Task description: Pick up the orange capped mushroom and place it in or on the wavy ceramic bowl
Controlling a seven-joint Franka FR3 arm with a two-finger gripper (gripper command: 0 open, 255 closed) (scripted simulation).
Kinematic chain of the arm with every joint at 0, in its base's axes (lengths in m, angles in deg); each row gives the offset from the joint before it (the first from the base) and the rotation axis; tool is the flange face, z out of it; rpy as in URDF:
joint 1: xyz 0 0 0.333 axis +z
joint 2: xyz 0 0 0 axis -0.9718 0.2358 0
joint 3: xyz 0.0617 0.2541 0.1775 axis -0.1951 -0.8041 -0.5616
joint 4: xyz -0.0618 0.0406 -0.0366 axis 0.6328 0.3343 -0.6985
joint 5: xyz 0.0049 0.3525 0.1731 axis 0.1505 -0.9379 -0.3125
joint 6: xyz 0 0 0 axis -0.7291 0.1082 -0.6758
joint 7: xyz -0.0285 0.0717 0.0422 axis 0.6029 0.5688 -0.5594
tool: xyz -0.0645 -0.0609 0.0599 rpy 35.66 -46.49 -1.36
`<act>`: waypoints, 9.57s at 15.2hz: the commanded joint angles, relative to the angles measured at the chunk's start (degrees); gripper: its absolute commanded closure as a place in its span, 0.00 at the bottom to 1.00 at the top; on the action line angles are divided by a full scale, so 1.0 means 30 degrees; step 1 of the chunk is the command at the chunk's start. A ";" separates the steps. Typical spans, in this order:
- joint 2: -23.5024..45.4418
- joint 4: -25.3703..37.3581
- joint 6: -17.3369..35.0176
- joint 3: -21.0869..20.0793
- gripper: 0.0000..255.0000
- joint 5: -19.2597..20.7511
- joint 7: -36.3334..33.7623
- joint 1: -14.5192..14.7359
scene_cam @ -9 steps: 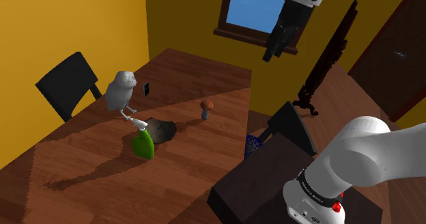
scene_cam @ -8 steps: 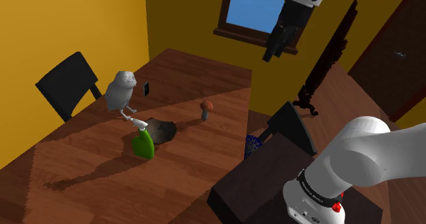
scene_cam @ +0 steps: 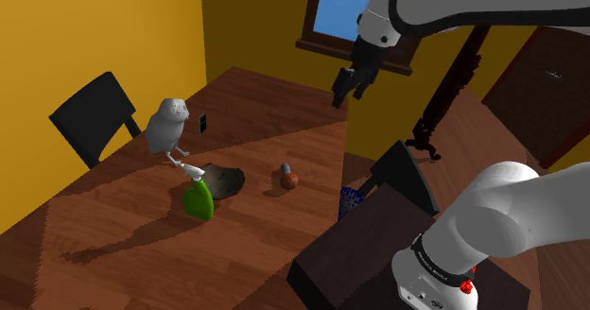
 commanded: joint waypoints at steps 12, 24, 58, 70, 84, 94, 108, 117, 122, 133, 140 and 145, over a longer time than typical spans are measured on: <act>0.8304 -0.0147 0.8539 -0.3702 0.00 0.4231 -0.7583 -0.2500; 1.8097 0.4921 1.0770 -0.3088 0.00 1.4101 -1.8077 -0.2865; 2.5590 1.0819 1.1299 -0.0107 1.00 1.7968 -2.2349 -0.1379; 2.7360 0.8853 1.4827 -0.2671 0.00 1.4320 -1.9773 -0.5085; 2.8255 0.9378 1.5258 -0.2250 1.00 1.4647 -2.0009 -0.4823; 2.7503 0.8940 1.4900 -0.2601 1.00 1.4375 -1.9748 -0.5105; 2.4121 0.7350 1.3024 -0.4407 1.00 1.2658 -1.8250 -0.6506; 2.2066 0.6741 1.1665 -0.5595 1.00 1.1219 -1.7091 -0.7392; 2.1604 0.6963 1.0946 -0.6041 1.00 1.0713 -1.7065 -0.7271; 2.4680 1.2318 0.7769 -0.6543 1.00 1.0860 -2.0562 -0.2816; 2.7515 1.7450 0.5149 -0.6578 1.00 1.0872 -2.1941 0.0217; 2.9291 1.9914 0.4424 -0.6359 1.00 1.1034 -2.2364 0.1526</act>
